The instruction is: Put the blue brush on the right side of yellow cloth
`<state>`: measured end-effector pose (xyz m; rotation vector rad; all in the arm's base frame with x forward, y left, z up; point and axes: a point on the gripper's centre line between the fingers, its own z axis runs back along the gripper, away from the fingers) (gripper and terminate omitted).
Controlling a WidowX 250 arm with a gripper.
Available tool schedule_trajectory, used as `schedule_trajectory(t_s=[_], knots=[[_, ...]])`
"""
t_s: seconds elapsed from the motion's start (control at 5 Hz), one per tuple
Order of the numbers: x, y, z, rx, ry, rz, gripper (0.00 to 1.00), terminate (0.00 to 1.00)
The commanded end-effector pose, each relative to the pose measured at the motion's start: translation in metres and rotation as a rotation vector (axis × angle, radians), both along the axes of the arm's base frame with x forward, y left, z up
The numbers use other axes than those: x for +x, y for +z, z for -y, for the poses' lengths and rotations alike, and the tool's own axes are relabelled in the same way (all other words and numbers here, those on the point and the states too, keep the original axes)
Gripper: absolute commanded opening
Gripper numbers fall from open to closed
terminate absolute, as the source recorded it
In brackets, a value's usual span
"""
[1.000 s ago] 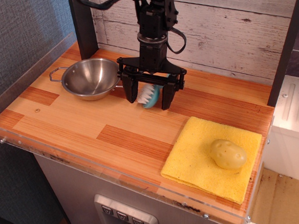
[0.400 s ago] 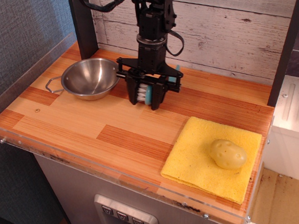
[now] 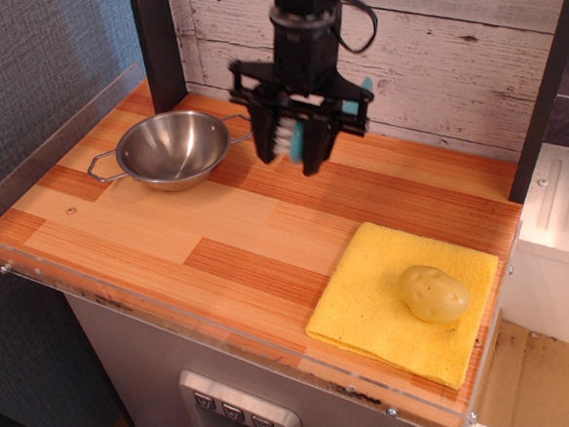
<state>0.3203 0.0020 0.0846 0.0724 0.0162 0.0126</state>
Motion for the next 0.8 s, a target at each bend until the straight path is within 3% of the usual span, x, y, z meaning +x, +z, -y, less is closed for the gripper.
schedule_trajectory(t_s=[0.0,0.2,0.4,0.6], knots=[[-0.059,-0.004,-0.017,0.077,0.142,-0.01,0.0,0.0],[-0.071,-0.031,-0.019,0.061,0.181,-0.049,0.0,0.0],[-0.07,-0.053,-0.016,0.027,0.193,-0.037,0.0,0.0],[-0.068,-0.07,-0.014,0.014,0.189,-0.074,0.0,0.0]])
